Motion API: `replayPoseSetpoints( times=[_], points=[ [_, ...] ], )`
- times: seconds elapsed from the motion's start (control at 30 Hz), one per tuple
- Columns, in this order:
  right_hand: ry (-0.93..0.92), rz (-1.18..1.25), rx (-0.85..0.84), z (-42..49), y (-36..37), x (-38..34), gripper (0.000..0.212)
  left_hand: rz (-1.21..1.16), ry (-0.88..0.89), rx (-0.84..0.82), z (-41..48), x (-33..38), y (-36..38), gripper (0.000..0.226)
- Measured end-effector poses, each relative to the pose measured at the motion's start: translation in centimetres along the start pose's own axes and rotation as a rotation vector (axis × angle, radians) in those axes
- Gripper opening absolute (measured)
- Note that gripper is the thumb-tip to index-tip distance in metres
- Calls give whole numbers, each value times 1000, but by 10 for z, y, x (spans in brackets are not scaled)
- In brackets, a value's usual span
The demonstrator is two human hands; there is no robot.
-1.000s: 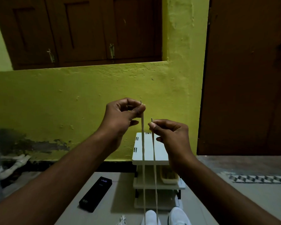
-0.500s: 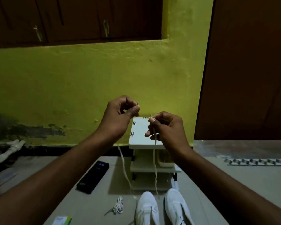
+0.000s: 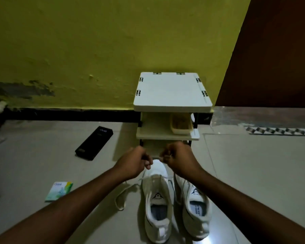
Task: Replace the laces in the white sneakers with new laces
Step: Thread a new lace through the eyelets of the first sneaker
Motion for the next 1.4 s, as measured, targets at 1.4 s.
replayPoseSetpoints(
  times=[1.4],
  points=[
    [-116,-188,-13,-3,2,49,37,64,-50,138,15,-12,64,22]
  ],
)
Point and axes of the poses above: each hand's wrist, its own z-axis towards the middle knuckle, its own y-axis out of the palm, x = y × z, the point moved 2 cm from there along z, towards the middle knuckle, and after that the axes turned 13 degrees about z, right-handed, at the moved point
